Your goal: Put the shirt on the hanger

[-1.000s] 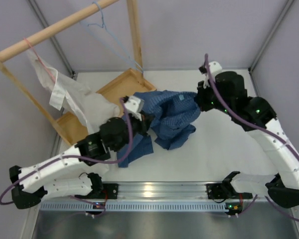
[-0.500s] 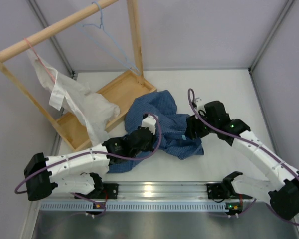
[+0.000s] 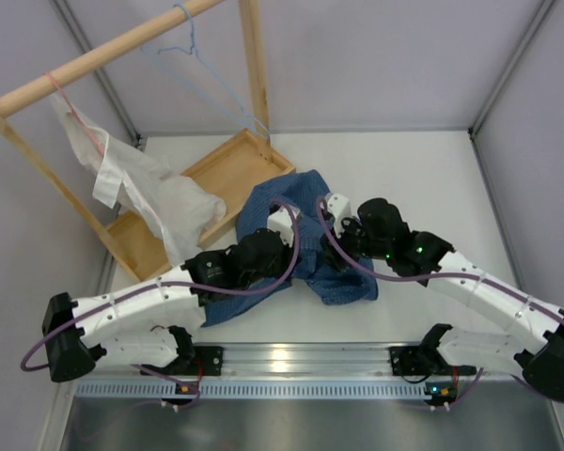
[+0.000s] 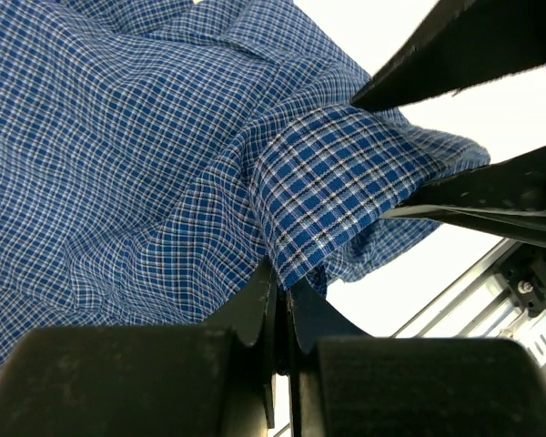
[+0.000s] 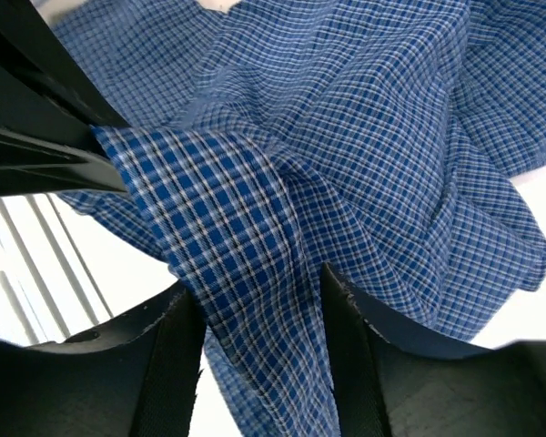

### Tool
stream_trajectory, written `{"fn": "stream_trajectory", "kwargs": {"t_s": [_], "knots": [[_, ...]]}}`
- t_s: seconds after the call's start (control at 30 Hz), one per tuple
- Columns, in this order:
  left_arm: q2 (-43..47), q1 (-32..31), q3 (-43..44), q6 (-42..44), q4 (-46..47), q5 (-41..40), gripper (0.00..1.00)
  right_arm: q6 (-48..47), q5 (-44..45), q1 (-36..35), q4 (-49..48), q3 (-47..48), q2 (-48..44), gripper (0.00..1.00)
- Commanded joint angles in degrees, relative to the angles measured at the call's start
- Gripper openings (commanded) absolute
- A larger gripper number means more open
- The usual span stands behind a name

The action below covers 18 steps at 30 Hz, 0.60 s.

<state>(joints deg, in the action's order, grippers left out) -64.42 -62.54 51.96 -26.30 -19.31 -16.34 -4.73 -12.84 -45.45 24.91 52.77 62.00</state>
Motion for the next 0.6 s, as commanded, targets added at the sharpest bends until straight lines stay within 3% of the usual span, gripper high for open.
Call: {"fn": "stream_trajectory", "kwargs": {"t_s": [0.0, 0.1, 0.13, 0.17, 0.2, 0.23, 0.4, 0.57], "knots": [[1.58, 1.19, 3.67, -1.65, -2.66, -0.36, 0.0, -1.86, 6.14, -1.66, -5.12, 0.58, -1.0, 0.48], [2.19, 1.46, 3.67, -1.3, -2.75, 0.95, 0.0, -1.42, 12.89, -2.1, -8.73, -0.13, 0.05, 0.17], [2.63, 1.46, 3.58, -0.86, -2.92, 1.13, 0.04, -0.99, 16.06, -2.1, -9.17, 0.05, 0.49, 0.0], [2.98, 1.46, 3.5, -0.68, -3.01, 0.61, 0.17, -0.11, 18.27, -2.1, -9.26, 0.57, 0.84, 0.0], [3.6, 1.46, 2.62, -0.5, -3.01, 0.0, 0.69, -0.02, 19.68, -2.1, -9.17, 0.49, 0.76, 0.0], [5.43, 1.46, 1.92, -0.59, -3.1, -0.97, 0.96, 0.07, 19.78, -1.84, -9.09, 0.31, 0.41, 0.0], [11.68, 1.37, -8.15, -0.68, -0.48, -0.38, 0.98, 4.29, 15.06, 3.16, -9.09, -1.97, -2.31, 0.0], [16.26, 1.37, -22.85, 0.81, 14.63, 7.64, 0.93, 11.75, 6.88, 8.18, -9.0, -1.62, -2.06, 0.0]]}}
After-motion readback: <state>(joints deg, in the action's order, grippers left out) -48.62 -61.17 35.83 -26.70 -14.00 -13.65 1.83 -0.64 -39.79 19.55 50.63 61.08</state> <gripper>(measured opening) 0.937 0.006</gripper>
